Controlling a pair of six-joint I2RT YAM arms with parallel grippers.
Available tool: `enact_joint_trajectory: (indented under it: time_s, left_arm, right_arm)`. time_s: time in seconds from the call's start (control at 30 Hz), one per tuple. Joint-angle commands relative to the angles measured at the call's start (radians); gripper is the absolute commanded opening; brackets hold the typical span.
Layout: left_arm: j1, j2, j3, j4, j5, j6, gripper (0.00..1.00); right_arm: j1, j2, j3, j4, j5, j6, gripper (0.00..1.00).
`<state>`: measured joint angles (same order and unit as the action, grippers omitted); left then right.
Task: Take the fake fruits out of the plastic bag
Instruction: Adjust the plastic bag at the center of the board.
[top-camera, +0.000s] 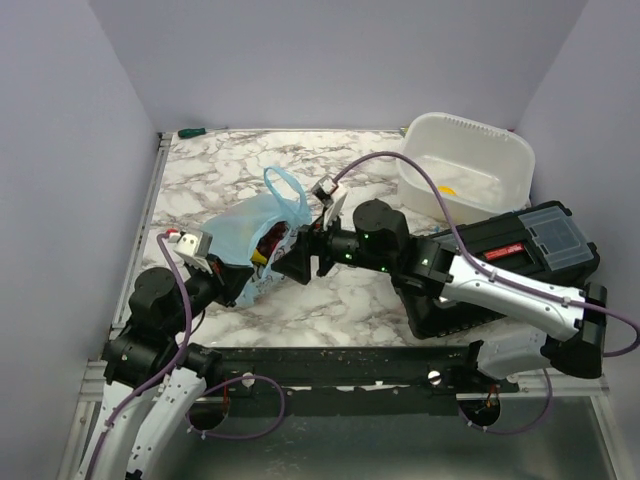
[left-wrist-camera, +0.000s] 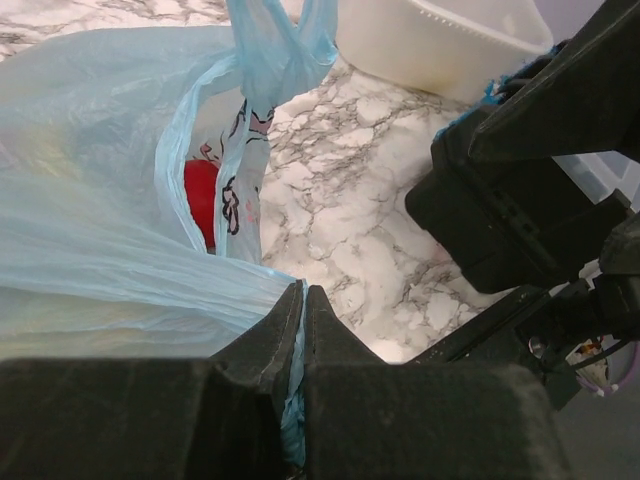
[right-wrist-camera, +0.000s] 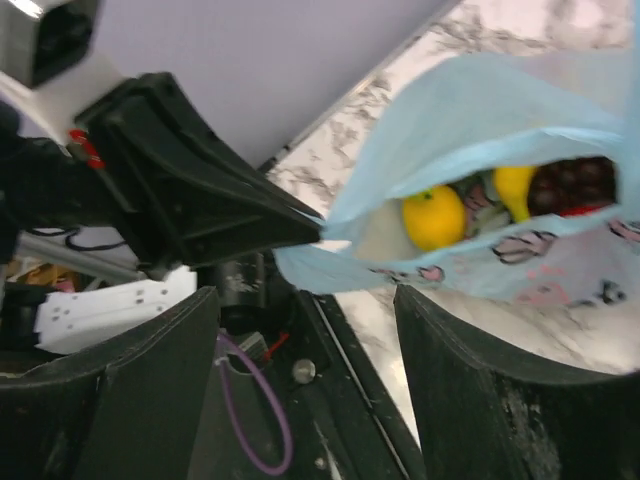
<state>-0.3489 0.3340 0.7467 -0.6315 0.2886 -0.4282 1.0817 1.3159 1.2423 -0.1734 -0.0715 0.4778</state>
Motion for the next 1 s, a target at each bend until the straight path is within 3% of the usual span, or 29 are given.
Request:
enact_joint_trajectory:
  time_s: [0.0, 0.2, 0.37, 0.5, 0.63, 0.83, 0.97]
  left_arm:
    - [0.003, -0.054, -0.033, -0.001, -0.011, 0.027, 0.00]
    - [0.001, -0.087, -0.060, 0.003, -0.011, 0.037, 0.00]
    - [0.001, -0.095, -0.072, 0.023, -0.007, 0.025, 0.00]
    - [0.000, -0.094, -0.079, 0.012, -0.006, 0.032, 0.00]
    - [0.000, -0.105, -0.098, 0.028, 0.002, 0.033, 0.00]
    - [-0.001, -0.042, -0.091, 0.019, 0.022, 0.040, 0.00]
    - [-0.003, -0.015, -0.107, 0.049, 0.093, 0.052, 0.00]
  right_arm:
    - [0.034, 0.093, 0.020, 0.139, -0.028, 0.032, 0.69]
    - [0.035, 0.232, -0.028, 0.279, 0.125, 0.016, 0.45]
    - [0.034, 0.372, -0.008, 0.366, 0.167, -0.025, 0.33]
    - [0.034, 0.454, -0.023, 0.384, 0.289, -0.035, 0.31]
    - [0.035, 0.457, -0.181, 0.459, 0.342, 0.025, 0.31]
    - [0.053, 0.325, -0.470, 0.545, 0.396, 0.127, 0.32]
    - [0.053, 0.279, -0.524, 0.538, 0.426, 0.131, 0.40]
